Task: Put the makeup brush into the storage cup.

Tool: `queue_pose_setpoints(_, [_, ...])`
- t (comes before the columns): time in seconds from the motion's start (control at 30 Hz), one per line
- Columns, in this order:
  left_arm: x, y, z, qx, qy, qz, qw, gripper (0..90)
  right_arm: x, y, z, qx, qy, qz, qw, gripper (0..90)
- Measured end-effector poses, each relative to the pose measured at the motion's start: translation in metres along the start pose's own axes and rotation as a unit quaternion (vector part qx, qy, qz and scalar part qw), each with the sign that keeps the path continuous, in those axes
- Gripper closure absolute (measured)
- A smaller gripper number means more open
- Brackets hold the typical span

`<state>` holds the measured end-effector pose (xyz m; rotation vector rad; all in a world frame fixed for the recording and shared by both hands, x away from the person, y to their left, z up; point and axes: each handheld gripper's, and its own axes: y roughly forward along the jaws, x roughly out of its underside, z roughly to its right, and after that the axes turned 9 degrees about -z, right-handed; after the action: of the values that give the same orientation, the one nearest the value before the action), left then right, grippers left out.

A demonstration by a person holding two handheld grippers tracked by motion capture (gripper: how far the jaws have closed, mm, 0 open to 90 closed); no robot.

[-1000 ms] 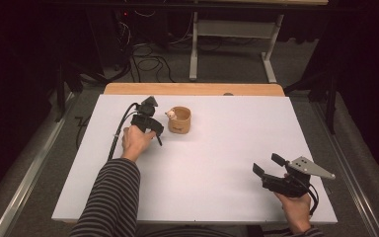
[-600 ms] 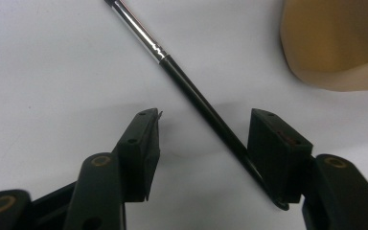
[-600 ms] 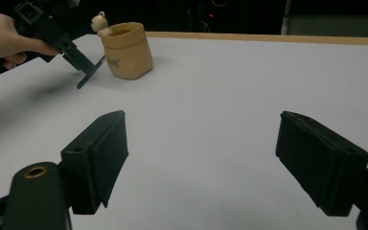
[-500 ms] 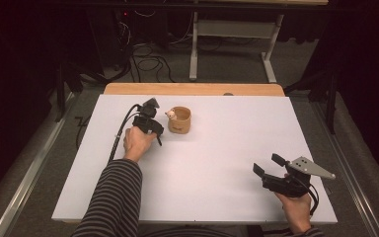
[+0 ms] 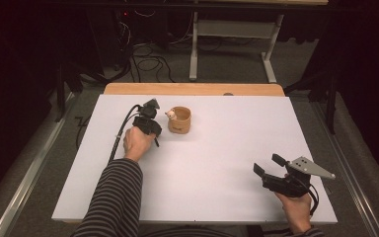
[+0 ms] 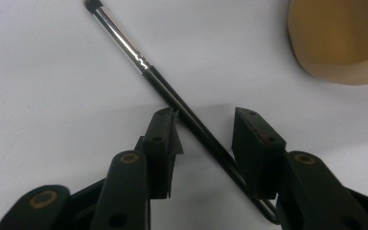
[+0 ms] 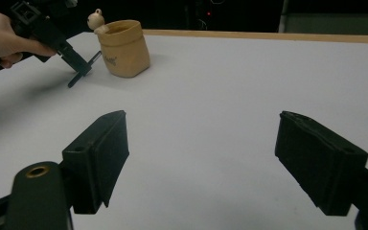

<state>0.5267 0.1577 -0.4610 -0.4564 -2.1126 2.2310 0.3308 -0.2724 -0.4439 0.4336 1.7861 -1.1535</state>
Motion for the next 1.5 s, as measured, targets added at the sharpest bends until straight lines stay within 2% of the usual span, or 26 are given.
queue_pose_setpoints(0.37, [0.0, -0.001, -0.008, 0.01, -0.012, -0.005, 0.9999, 73.4, 0.0, 0.0, 0.0, 0.0, -0.004, -0.001, 1.0, 20.4])
queue_pose_setpoints(0.73, [-0.002, -0.001, -0.011, 0.005, -0.019, -0.01, 0.9998, 83.3, -0.001, 0.0, -0.003, -0.002, -0.008, 0.005, 1.0, 21.1])
queue_pose_setpoints(1.0, [-0.002, -0.001, -0.015, 0.02, -0.018, -0.009, 0.9996, 83.6, -0.001, 0.001, -0.003, -0.003, -0.01, 0.001, 0.9999, 21.4])
queue_pose_setpoints(1.5, [0.001, -0.003, -0.021, 0.022, -0.002, -0.003, 0.9997, 83.9, -0.001, 0.001, -0.003, -0.004, -0.008, 0.0, 1.0, 21.5])
